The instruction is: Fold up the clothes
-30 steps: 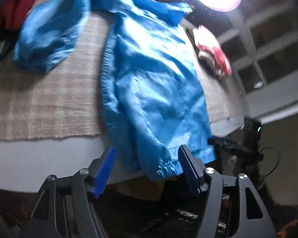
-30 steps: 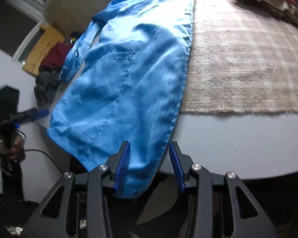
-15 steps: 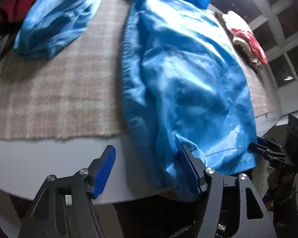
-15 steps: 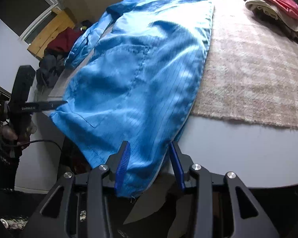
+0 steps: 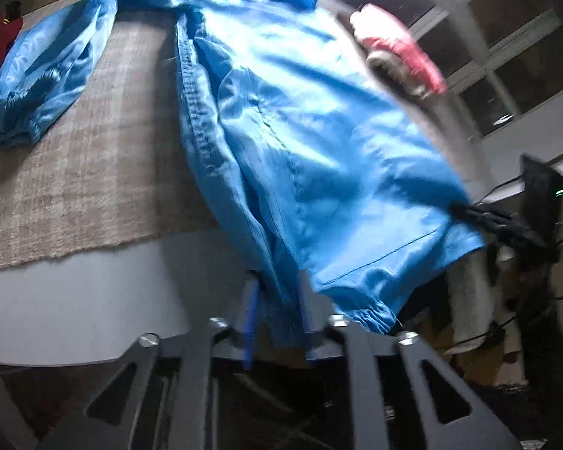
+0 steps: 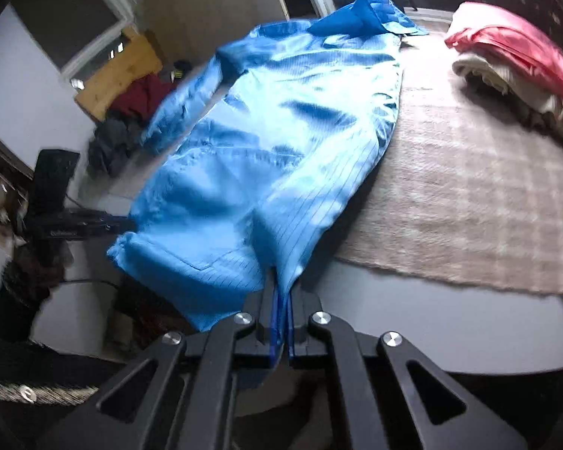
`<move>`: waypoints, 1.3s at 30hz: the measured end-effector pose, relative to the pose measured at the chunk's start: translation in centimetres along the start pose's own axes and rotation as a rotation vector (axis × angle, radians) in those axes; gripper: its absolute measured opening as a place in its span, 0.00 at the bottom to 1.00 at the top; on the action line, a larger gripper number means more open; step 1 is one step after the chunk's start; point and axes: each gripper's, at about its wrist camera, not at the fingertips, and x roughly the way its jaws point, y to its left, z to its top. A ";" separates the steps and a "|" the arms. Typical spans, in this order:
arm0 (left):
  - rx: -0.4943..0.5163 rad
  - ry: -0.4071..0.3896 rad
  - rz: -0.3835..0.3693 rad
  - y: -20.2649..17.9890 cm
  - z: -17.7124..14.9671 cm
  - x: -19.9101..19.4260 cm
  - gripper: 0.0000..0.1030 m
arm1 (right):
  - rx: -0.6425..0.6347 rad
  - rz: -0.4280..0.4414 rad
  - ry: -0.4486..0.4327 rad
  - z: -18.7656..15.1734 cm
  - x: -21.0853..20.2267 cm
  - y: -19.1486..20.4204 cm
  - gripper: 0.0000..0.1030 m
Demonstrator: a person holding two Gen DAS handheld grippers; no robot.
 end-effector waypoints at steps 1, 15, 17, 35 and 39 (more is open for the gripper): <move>-0.010 -0.007 0.026 0.6 0.2 -0.6 0.21 | -0.002 -0.040 0.039 0.2 0.6 0.2 0.14; 0.195 -0.177 0.464 8.0 11.2 -3.9 0.62 | -0.059 -0.043 -0.129 10.8 -4.3 5.7 0.38; 0.283 -0.113 0.498 8.3 12.4 -1.0 0.62 | -0.062 -0.032 -0.142 13.4 -2.9 7.1 0.38; 0.419 -0.246 0.668 19.1 26.8 -14.7 0.07 | -0.057 -0.139 0.014 34.5 19.3 12.2 0.38; 0.412 -0.336 0.771 21.9 29.7 -20.4 0.07 | -0.053 -0.177 0.070 38.7 24.2 12.4 0.38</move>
